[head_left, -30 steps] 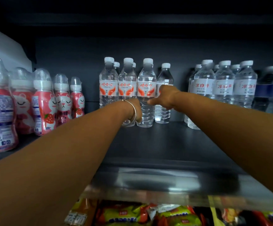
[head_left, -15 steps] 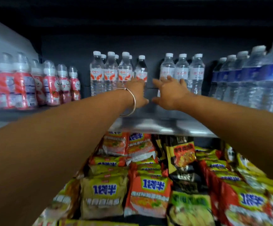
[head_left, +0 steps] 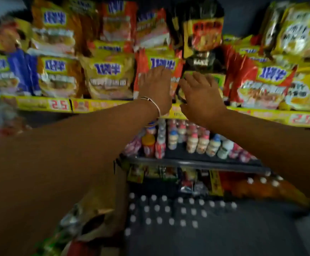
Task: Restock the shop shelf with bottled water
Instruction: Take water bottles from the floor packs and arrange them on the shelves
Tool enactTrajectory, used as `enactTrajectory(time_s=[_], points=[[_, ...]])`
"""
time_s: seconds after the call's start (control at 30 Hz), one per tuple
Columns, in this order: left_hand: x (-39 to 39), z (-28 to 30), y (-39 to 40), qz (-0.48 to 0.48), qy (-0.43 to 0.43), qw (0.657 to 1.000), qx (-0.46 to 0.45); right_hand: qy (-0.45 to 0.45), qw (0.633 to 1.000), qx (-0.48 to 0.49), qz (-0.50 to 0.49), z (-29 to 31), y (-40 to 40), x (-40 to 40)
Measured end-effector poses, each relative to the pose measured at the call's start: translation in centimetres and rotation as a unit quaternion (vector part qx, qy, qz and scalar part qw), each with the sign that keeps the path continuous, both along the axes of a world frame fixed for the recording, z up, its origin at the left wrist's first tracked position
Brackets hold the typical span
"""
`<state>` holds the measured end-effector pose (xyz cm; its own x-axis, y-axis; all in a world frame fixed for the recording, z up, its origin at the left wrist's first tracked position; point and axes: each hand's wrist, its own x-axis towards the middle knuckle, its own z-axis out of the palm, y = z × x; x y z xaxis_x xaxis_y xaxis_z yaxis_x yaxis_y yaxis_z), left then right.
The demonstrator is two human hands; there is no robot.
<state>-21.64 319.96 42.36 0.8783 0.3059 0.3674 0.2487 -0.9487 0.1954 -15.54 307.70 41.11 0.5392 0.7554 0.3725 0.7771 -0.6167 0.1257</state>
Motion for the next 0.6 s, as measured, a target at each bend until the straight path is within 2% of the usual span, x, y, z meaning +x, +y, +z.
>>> enactTrajectory(time_s=[0.1, 0.27, 0.37, 0.5, 0.6], points=[[-0.8, -10.1, -0.5, 0.002, 0.057, 0.997, -0.045, 0.048, 0.998, -0.023, 0.016, -10.0, -0.5, -0.4], [-3.6, -26.4, -1.1, 0.004, 0.089, 0.991, -0.103, 0.098, 0.995, -0.002, 0.037, -27.0, -0.9, -1.6], [-5.6, -34.7, -1.2, 0.0, 0.137, 0.981, -0.137, 0.123, 0.991, -0.003, 0.047, -35.3, -0.7, -3.1], [-8.0, -45.3, -1.3, 0.02, 0.137, 0.976, -0.166, 0.196, 0.978, 0.004, 0.069, -45.3, -0.2, -4.6], [-10.8, -53.4, -0.9, 0.045, 0.214, 0.954, -0.206, 0.269, 0.96, 0.005, 0.08, -52.2, 0.0, -5.7]])
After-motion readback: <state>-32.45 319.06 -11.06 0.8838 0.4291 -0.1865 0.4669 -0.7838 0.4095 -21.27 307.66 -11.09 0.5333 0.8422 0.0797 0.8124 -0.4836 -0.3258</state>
